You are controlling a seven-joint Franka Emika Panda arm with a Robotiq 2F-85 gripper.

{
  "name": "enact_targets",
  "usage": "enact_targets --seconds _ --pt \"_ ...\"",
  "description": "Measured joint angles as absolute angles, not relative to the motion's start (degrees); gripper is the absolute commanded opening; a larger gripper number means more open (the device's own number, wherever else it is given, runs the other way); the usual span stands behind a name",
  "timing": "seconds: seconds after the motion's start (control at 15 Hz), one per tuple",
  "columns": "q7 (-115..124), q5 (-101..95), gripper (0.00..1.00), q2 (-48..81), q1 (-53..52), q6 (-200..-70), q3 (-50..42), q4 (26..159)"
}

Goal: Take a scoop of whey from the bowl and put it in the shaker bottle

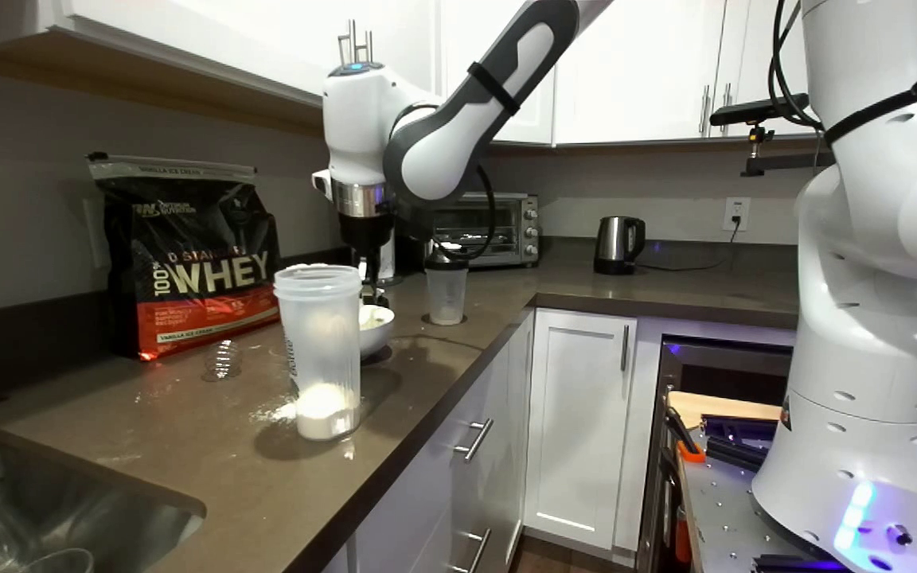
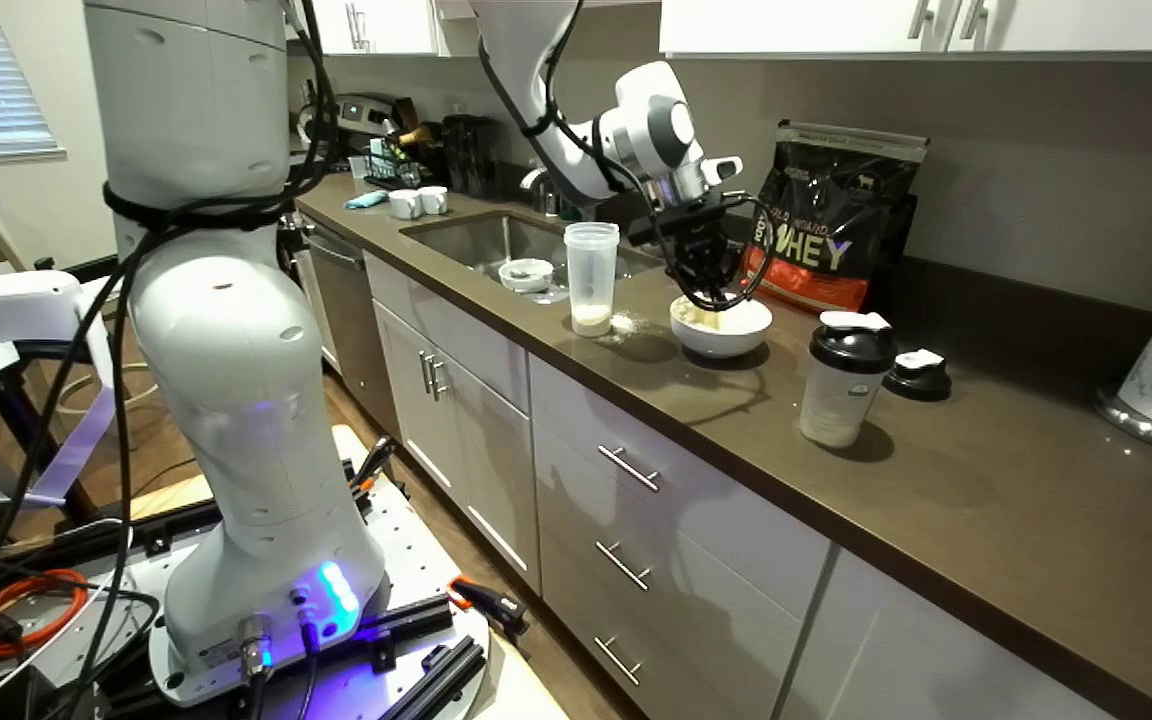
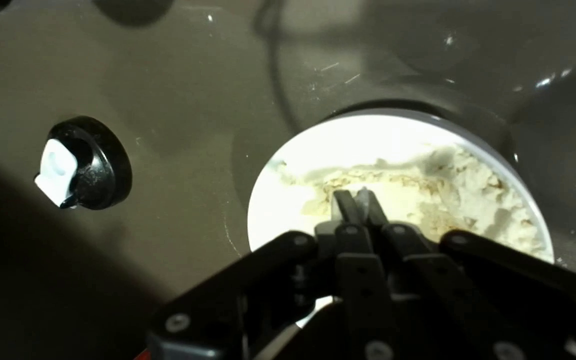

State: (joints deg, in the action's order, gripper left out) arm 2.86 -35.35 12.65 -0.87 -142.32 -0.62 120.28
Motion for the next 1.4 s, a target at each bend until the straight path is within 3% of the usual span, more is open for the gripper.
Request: enact_targets --seconds 0.33,0.4,0.47,1.13,1.27,1.4 --pt "-3.1 -31.3 0.01 13.8 -0.9 -142.3 -0.9 120.3" --pt "-3.9 -30.9 0.29 14.1 -0.9 -142.3 -1.0 120.2" --pt "-4.4 -30.9 0.3 14.3 -0.9 -142.3 -1.1 120.2" --pt "-5.9 -30.8 0.94 13.9 -1.0 -142.0 -1.7 119.2" --pt "-6.7 -29.7 1.0 13.2 -1.0 -141.2 -1.4 119.1" --pt "-9.2 -26.3 1.0 12.3 -1.0 -139.0 -0.8 119.0"
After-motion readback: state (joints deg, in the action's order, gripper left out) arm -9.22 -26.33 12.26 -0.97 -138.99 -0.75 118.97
